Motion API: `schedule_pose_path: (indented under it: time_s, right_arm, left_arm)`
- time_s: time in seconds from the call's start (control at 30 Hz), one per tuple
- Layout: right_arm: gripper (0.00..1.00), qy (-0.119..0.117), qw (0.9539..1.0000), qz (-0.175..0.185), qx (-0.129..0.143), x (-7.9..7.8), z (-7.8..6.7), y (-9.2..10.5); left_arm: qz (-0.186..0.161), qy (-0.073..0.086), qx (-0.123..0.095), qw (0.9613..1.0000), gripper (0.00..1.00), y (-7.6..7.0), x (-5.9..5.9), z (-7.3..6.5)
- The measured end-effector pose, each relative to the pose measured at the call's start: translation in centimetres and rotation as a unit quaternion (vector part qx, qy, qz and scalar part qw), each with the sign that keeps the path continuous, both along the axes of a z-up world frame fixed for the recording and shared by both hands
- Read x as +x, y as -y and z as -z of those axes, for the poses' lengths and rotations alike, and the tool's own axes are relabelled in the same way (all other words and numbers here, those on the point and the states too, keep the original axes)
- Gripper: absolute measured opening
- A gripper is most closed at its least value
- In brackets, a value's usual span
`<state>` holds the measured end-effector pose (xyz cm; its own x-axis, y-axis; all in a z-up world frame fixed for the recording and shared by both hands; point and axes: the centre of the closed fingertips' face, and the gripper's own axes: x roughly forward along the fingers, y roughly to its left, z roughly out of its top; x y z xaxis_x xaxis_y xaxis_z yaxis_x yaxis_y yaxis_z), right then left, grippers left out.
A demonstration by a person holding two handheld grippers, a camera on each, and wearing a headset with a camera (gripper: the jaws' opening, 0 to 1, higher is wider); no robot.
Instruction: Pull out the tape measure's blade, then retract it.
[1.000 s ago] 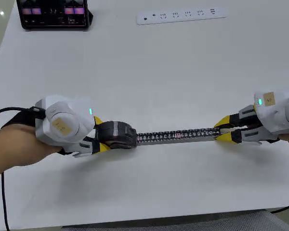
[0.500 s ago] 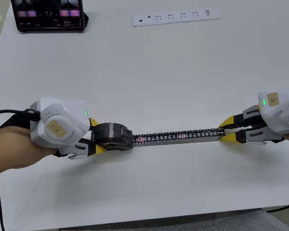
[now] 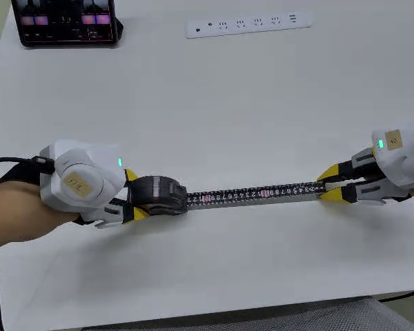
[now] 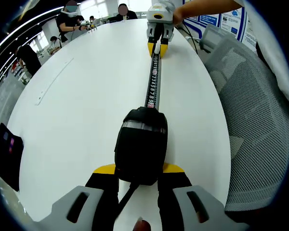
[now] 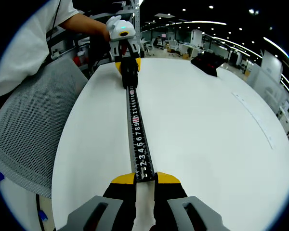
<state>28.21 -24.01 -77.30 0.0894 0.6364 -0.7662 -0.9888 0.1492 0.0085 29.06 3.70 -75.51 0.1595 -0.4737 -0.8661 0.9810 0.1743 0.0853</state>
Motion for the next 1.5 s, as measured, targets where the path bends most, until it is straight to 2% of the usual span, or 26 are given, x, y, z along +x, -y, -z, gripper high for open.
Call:
schedule_pose_path:
  time_s: [0.47,0.87,1.03,1.17,1.5]
  right_arm:
    - [0.09,-0.005,0.9999,-0.001,-0.016,-0.2,0.1,1.3]
    - [0.11,-0.008,0.9998,0.000,-0.019,-0.2,-0.1,1.2]
    - [0.11,-0.004,0.9996,-0.005,-0.028,-0.2,-0.1,1.2]
    - [0.12,-0.001,0.9995,-0.006,-0.031,-0.2,-0.1,1.3]
    - [0.12,0.002,0.9991,-0.006,-0.041,-0.2,0.0,1.3]
  left_arm:
    - [0.001,0.001,0.001,1.0000,0.25,-0.1,0.1,0.2]
    - [-0.006,0.001,0.008,0.9999,0.26,-0.1,0.0,0.1]
    - [-0.021,0.001,0.002,0.9998,0.27,0.0,0.0,0.1]
    - [-0.023,0.004,0.006,0.9997,0.27,0.0,0.0,0.1]
    - [-0.027,0.000,0.005,0.9996,0.27,0.0,-0.1,0.0]
